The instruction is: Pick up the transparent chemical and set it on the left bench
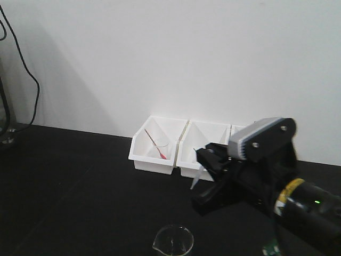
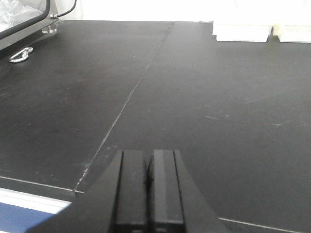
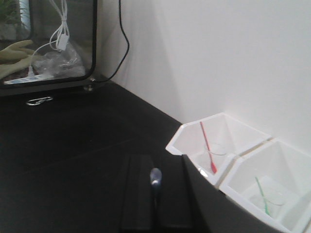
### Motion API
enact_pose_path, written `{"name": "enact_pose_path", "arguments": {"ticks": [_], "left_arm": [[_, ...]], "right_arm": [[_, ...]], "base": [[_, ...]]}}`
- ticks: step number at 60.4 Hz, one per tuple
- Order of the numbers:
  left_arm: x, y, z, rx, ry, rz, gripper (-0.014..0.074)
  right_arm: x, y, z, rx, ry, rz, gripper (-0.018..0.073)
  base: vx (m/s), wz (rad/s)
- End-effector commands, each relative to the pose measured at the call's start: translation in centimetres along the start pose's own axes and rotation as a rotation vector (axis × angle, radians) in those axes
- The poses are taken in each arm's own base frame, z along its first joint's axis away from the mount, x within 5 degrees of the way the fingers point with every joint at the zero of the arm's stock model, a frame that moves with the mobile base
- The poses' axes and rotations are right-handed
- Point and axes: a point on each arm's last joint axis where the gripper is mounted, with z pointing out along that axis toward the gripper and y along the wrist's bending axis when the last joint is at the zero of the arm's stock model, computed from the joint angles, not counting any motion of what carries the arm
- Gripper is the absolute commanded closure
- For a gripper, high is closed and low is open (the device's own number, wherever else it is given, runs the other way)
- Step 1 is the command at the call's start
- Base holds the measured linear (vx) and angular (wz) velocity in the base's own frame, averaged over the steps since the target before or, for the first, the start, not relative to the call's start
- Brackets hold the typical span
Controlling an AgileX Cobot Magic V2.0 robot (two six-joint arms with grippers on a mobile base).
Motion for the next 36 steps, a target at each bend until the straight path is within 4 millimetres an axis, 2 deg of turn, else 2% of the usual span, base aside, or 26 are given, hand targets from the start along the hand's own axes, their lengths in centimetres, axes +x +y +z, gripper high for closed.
{"name": "enact_pose_path", "arguments": {"ticks": [1,11,21,36], "left_arm": [[-0.3,0.0,-0.1,-0.002,-0.081,-0.009,0.06],[-0.3,0.0,-0.1,-0.002,-0.081,-0.009,0.06],[-0.3,0.0,-0.1,-0.002,-0.081,-0.009,0.06],[-0.3,0.0,-0.1,-0.002,-0.081,-0.009,0.06]], "right_arm": [[-2.2,0.6,1.4,-0.026,-0.091,0.004,0.0562],[0.1,1.5,4.3,-0.055,-0.015,0.037,0.056],[2.7,1.8,5.9,-0.059,0.07,0.087,0.0559],[2.5,2.2,5.7,-0.066,0.092,0.085,0.0559]], "base": [[0.0,0.0],[0.0,0.0],[0.0,0.0],[0.0,0.0]]}}
